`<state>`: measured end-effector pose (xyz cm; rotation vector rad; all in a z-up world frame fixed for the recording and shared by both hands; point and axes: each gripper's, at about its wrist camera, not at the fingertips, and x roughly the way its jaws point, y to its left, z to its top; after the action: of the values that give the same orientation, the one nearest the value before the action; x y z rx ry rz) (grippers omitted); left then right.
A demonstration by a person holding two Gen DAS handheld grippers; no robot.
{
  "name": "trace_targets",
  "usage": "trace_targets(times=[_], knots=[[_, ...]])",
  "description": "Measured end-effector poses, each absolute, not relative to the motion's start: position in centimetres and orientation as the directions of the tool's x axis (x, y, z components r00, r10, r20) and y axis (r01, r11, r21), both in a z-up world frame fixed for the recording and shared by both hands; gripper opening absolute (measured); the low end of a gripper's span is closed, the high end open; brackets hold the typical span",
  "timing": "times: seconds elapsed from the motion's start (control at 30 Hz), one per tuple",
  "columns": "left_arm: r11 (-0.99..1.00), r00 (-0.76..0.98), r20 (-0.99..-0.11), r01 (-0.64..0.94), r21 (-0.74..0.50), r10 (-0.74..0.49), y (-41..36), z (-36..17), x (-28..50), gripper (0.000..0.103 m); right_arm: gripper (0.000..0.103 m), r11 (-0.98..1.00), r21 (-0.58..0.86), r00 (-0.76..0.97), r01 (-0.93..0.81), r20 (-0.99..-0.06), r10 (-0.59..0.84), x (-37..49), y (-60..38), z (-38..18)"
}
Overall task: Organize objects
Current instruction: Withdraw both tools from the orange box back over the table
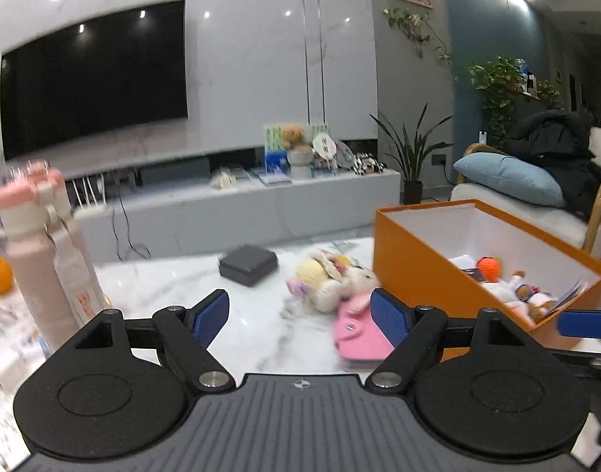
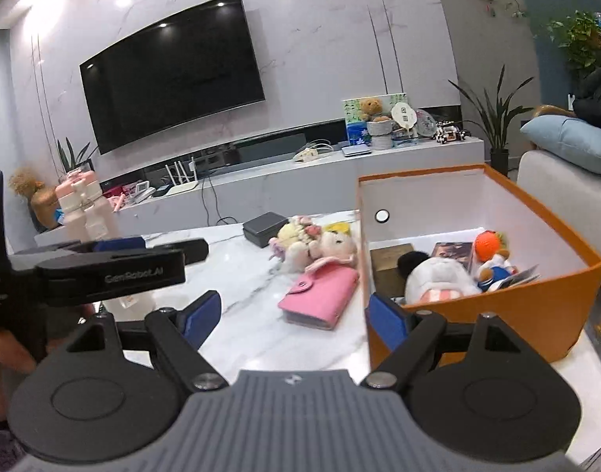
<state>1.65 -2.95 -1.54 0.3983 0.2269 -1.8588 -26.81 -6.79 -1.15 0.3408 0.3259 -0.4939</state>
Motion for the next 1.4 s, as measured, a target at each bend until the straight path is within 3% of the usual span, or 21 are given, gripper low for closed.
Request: trace_targets(times=[0.23, 0.7, 0.9, 0.97, 1.17, 1.23, 1.4], knots=[[-0.308, -0.293, -0.406, 0.951, -0.031, -0.866, -3.8, -1.7, 3.6, 0.095, 0.084, 0.811, 0.215, 0.805, 0.544, -0.408, -0.431, -26.7, -6.8, -2.2], [-0.311, -0.292, -0.393, 0.950, -0.015, -0.872, -3.9, -2.6, 5.6, 0.095, 0.084, 0.827, 0.234, 0.824, 0.510, -0.409, -0.393, -25.9, -6.7, -2.7], [-0.289, -0.281, -0.339, 0.957, -0.025, -0.898, -4.8, -2.3, 6.8, 0.095, 0.084, 0.871, 0.334, 0.901, 0.360, -0.367, -0.231, -26.4, -8.3, -1.5], [-0.289, -0.281, -0.334, 0.957, -0.026, -0.900, -5.3, -2.1, 7.0, 0.095, 0.084, 0.911, 0.283, 0.914, 0.301, -0.359, -0.191, -25.7, -9.1, 0.2], [-0.255, -0.277, -0.366, 0.961, -0.109, -0.888, -7.0, -2.3, 8.5, 0.095, 0.083, 0.987, 0.014, 0.875, 0.158, -0.465, -0.134, -19.9, -12.1, 3.3], [-0.239, -0.270, -0.381, 0.963, -0.128, -0.884, -7.5, -2.6, 8.7, 0.095, 0.078, 0.995, -0.037, 0.864, 0.097, -0.492, -0.103, -17.5, -13.8, 3.5], [-0.261, -0.272, -0.367, 0.962, -0.081, -0.890, -7.7, -2.6, 8.3, 0.095, 0.078, 0.990, -0.141, 0.822, 0.009, -0.562, -0.087, -11.8, -17.5, 3.2]])
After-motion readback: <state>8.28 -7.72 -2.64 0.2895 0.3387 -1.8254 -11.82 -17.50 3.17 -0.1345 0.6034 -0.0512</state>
